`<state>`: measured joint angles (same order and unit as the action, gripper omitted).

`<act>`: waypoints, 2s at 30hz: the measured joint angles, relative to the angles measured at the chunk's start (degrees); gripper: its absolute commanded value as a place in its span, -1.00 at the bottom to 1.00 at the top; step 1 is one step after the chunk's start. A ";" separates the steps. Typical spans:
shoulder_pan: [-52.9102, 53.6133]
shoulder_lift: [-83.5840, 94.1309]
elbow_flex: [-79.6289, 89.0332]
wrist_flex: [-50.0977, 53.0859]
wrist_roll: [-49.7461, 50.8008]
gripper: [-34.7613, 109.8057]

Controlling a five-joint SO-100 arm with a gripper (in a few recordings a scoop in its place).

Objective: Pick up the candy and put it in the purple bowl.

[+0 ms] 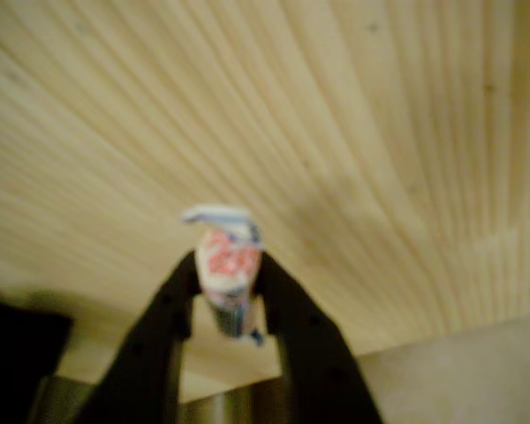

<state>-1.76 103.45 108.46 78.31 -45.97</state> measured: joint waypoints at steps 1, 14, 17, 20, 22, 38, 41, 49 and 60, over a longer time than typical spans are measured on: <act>-0.62 0.35 -0.88 1.49 1.49 -0.52; -7.73 8.61 -8.44 12.22 16.00 -0.52; -10.02 11.60 -9.40 14.33 18.98 -0.52; -12.30 15.12 -11.25 16.17 21.88 -0.53; -13.80 17.67 -12.57 17.58 23.38 -0.53; -31.03 29.36 -23.29 23.91 37.18 -0.53; -37.00 31.82 -23.29 23.91 40.34 -0.53; -51.06 35.86 -23.29 23.91 45.79 -0.53; -65.83 36.83 -22.76 19.60 45.79 -0.53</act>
<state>-67.59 140.27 85.69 97.91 -0.18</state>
